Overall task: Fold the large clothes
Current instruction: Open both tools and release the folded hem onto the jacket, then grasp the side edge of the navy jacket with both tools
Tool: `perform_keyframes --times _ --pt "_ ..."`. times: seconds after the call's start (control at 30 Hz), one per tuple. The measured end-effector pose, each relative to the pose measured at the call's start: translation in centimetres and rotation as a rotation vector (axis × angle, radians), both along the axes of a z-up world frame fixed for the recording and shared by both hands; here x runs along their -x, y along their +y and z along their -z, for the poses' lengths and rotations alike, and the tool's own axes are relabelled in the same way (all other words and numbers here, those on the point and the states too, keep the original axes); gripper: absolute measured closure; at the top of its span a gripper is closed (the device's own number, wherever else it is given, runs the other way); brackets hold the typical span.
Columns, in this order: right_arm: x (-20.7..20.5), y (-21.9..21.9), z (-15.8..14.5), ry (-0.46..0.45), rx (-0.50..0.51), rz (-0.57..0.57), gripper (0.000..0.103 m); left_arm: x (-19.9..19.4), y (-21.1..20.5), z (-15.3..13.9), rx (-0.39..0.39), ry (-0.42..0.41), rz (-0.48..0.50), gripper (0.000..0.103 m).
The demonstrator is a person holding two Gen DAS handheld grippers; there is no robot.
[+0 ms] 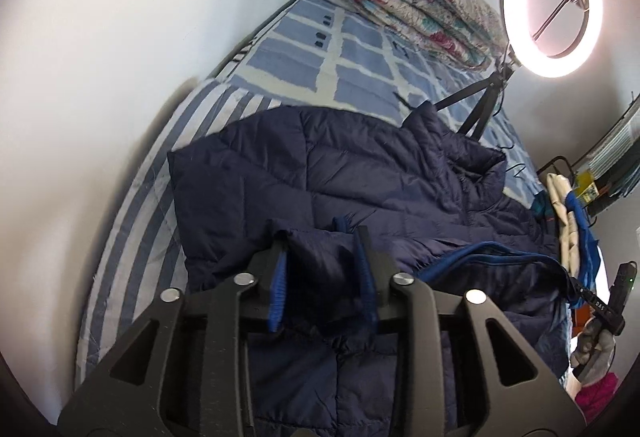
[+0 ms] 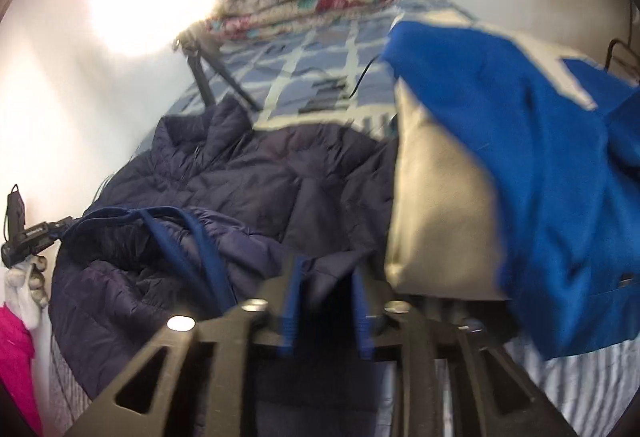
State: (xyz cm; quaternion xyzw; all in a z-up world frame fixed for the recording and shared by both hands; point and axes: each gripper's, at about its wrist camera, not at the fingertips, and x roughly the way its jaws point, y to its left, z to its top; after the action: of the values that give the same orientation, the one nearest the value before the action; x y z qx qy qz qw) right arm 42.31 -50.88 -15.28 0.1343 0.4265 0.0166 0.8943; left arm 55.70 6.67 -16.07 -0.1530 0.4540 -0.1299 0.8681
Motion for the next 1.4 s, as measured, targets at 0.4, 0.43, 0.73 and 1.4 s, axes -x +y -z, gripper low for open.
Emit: perform_keyframes --times 0.4,0.43,0.73,1.4 --pt "2.6 -2.6 1.7 0.027 -0.029 -0.027 0.042 1.8 3.6 -0.3 -0.103 -0.007 0.021 0.034" --pt "2.5 -2.7 1.9 0.029 -0.052 -0.029 0.042 1.7 3.6 0.6 -0.118 0.026 0.023 0.034" --pt "0.5 -0.9 2.8 0.081 -0.061 -0.073 0.043 1.3 2.1 4.5 -0.184 0.112 0.025 0.092" --pt "1.5 2.7 -3.1 -0.055 0.310 -0.066 0.103 1.5 -0.2 -0.9 -0.357 -0.123 0.024 0.103"
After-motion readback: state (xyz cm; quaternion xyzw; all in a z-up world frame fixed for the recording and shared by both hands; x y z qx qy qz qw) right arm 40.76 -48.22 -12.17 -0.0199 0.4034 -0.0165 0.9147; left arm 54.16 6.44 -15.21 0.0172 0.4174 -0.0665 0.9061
